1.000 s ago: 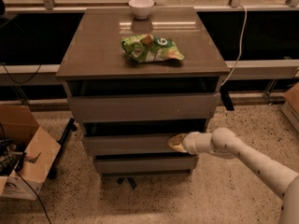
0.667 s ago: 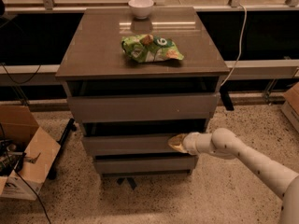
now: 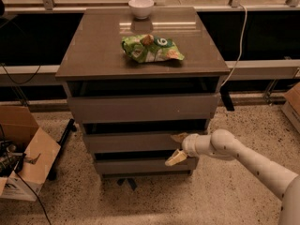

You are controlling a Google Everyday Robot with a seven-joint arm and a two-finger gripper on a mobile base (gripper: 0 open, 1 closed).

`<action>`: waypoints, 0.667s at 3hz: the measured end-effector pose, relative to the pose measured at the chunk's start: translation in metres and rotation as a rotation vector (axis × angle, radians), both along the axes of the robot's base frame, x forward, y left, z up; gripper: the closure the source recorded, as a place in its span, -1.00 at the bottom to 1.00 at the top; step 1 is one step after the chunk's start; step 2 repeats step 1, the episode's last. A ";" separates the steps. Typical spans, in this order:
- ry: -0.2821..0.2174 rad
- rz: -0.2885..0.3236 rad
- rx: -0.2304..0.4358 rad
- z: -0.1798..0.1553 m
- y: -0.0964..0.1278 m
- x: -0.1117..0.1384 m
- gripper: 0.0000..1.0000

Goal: Close middle drawer

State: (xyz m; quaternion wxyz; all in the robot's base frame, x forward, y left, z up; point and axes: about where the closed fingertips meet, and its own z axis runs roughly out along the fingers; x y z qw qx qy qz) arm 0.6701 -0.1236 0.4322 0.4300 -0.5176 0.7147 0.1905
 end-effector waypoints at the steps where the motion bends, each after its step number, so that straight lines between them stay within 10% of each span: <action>1: 0.000 0.000 0.000 0.000 0.000 -0.003 -1.00; 2: 0.000 0.000 0.000 0.000 0.000 -0.003 -1.00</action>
Offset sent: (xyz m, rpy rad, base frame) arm 0.0000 0.0000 0.0000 0.0000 0.0000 0.0000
